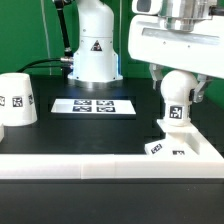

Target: Assemble lamp

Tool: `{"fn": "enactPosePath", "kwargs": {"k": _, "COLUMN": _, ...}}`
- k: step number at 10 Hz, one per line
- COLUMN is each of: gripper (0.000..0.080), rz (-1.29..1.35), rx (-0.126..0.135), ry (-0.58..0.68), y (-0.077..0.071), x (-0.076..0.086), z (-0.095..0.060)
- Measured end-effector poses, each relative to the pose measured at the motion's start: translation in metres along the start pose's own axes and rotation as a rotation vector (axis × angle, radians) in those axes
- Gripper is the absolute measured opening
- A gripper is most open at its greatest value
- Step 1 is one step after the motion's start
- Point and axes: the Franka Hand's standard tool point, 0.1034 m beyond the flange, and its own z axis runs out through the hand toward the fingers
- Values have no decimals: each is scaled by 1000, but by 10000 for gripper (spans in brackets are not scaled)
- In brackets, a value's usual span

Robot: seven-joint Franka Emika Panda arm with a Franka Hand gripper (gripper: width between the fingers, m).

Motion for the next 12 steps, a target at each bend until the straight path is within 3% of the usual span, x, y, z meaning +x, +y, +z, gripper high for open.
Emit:
{"fn": "enactPosePath", "kwargs": {"k": 5, "gripper": 579, "rz": 436, "rx": 15, "ry": -83, "y": -2, "x": -6, "z": 1}}
{"fn": "enactPosePath", "kwargs": {"k": 6, "gripper": 623, "rz": 462, "rx": 15, "ry": -88, "y": -3, "x": -7, "z": 1}}
{"fn": "enactPosePath", "kwargs": {"k": 7, "gripper": 676, "rz": 433, "rx": 16, "ry": -88, "y": -3, "x": -7, "z": 1}}
{"fn": "enactPosePath", "kwargs": {"k": 10, "gripper": 696, "rz": 267, "rx": 20, "ry": -84, "y": -5, "x": -13, "z": 1}}
{"fn": "enactPosePath", "kwargs": {"k": 12, "gripper": 698, "rz": 2, "rx": 41, "ry": -75, "y": -6, "x": -12, "z": 2}}
